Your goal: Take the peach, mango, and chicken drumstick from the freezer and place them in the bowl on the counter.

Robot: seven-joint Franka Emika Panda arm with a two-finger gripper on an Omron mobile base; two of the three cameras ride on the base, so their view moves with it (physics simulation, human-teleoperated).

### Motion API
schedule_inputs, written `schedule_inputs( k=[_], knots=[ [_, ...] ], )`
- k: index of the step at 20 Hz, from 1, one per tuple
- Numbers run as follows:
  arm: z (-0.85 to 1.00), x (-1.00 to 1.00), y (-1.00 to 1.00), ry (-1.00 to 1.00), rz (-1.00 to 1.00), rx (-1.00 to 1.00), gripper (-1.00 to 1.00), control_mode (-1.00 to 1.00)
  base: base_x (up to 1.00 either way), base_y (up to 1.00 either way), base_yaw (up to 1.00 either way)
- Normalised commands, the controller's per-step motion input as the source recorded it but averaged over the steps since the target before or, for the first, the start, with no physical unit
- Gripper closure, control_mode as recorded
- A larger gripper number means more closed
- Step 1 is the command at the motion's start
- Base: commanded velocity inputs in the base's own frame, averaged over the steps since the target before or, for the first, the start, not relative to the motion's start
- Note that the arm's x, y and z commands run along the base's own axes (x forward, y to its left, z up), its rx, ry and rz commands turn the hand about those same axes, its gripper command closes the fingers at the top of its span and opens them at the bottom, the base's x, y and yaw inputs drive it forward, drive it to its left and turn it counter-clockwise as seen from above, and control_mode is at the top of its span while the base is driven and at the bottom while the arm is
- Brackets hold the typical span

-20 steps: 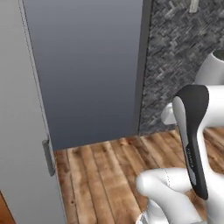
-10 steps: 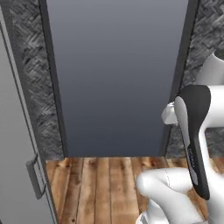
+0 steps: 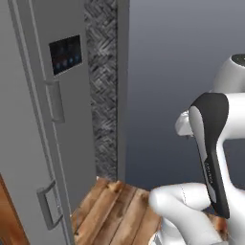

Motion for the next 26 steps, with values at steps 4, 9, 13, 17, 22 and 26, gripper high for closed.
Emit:
schedule_inputs(
  k=[4, 9, 13, 17, 22, 26],
  knots=[
    [0.0, 0.0, 0.0, 0.0, 0.0, 0.0, -1.0, 1.0, 0.74, -0.5, 0.74],
    [0.0, 0.0, 0.0, 0.0, 0.0, 0.0, -1.0, 1.0, 0.21, -0.65, 0.77],
    [0.0, 0.0, 0.0, 0.0, 0.0, 0.0, -1.0, 1.0, 0.13, -0.33, 0.85],
    [0.0, 0.0, 0.0, 0.0, 0.0, 0.0, -1.0, 1.0, 0.34, -0.22, 0.89],
    [0.0, 0.0, 0.0, 0.0, 0.0, 0.0, -1.0, 1.0, 0.52, -0.24, 0.56],
    [0.0, 0.0, 0.0, 0.0, 0.0, 0.0, -1.0, 1.0, 0.66, -0.29, 0.16]
  ],
)
